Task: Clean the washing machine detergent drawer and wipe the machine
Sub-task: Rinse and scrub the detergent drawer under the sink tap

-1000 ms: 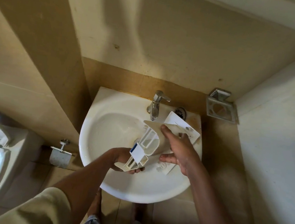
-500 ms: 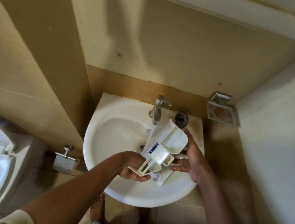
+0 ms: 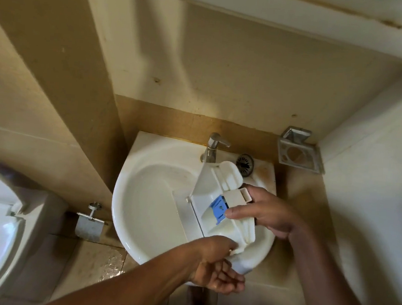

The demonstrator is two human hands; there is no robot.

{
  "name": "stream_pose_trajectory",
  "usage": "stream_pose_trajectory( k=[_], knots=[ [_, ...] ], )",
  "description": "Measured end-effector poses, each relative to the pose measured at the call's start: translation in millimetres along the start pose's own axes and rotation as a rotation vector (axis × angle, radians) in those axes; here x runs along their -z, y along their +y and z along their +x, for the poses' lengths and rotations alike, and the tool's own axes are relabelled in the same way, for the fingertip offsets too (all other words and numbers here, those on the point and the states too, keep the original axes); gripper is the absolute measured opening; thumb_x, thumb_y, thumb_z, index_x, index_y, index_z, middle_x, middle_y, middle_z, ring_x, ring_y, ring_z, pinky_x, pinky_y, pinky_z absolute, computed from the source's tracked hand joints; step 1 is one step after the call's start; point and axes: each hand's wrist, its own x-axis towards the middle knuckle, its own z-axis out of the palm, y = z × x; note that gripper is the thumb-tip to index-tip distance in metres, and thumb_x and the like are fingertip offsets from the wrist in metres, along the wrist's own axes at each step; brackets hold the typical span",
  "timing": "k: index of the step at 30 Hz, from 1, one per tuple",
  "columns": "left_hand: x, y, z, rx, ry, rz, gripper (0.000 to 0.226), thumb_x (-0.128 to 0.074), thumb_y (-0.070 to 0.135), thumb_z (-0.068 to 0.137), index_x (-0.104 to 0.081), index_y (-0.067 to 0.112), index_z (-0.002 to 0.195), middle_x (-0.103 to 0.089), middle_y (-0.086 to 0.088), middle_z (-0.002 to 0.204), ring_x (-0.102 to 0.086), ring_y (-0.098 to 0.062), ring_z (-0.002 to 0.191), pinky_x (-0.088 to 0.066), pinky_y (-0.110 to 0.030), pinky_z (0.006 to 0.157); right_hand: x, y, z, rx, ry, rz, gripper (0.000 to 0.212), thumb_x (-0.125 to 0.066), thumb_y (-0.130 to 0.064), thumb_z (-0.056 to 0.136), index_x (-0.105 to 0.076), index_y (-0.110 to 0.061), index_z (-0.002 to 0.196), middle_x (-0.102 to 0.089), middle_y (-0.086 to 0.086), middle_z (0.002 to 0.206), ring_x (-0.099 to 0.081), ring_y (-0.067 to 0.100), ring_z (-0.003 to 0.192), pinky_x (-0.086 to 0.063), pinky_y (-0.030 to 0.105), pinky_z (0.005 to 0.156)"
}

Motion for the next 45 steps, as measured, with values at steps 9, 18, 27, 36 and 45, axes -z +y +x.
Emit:
stream_pose_trajectory(
  k=[9, 18, 27, 36, 45],
  knots=[
    [-10.7, 3.8, 3.0, -0.143, -0.147, -0.452, 0.046, -0.049, 0.035, 0.102, -0.072, -0.003, 0.090, -0.071, -0.014, 0.082, -0.070, -0.020, 0.063, -0.058, -0.025, 0.053, -27.3, -35.1, 31.5, -0.027, 0.149, -0.777, 0.060, -0.083, -0.045, 0.060, -0.050, -0.023, 0.105, -0.062, -0.007, 0.100, -0.063, 0.011, 0.085, -0.056, 0.036, 0.070],
    [41.0, -15.3, -8.0, -0.770, 0.956, 0.097, 0.018, -0.058, 0.029, 0.096, -0.064, 0.016, 0.087, -0.071, -0.003, 0.076, -0.069, -0.022, 0.070, -0.062, -0.045, 0.068, 19.1, -49.7, 73.2, 0.070, -0.166, -0.440, 0.048, -0.080, 0.002, 0.073, -0.063, -0.020, 0.112, -0.074, 0.006, 0.105, -0.072, 0.021, 0.096, -0.059, 0.039, 0.084],
    [123.4, -24.6, -10.1, -0.841, 1.330, 0.409, 0.078, -0.085, 0.055, 0.068, -0.048, 0.015, 0.124, -0.052, 0.005, 0.116, -0.051, -0.018, 0.109, -0.049, -0.036, 0.088, 20.5, -21.2, 122.7, -0.088, -0.244, -0.298, 0.070, -0.088, -0.016, 0.065, -0.059, 0.008, 0.123, -0.067, 0.012, 0.115, -0.061, 0.025, 0.110, -0.044, 0.039, 0.100],
    [124.6, 8.4, -5.3, -0.701, 0.939, 0.601, 0.037, -0.046, 0.002, 0.091, -0.060, 0.010, 0.125, -0.066, -0.007, 0.112, -0.063, -0.027, 0.101, -0.057, -0.039, 0.086, 23.6, -11.9, 132.5, -0.223, -0.254, -0.261, 0.068, -0.079, -0.014, 0.070, -0.057, -0.002, 0.134, -0.063, 0.003, 0.123, -0.051, 0.005, 0.102, -0.040, 0.015, 0.081],
    [127.7, 35.7, -4.1, -0.555, 0.931, 0.608, 0.035, -0.049, 0.002, 0.093, -0.057, 0.001, 0.127, -0.063, -0.018, 0.120, -0.062, -0.036, 0.109, -0.055, -0.041, 0.094, 39.1, -0.7, 166.3, -0.383, -0.277, -0.040, 0.040, -0.077, -0.009, 0.064, -0.070, -0.008, 0.103, -0.068, 0.010, 0.112, -0.069, 0.018, 0.091, -0.056, 0.027, 0.075]
  ],
)
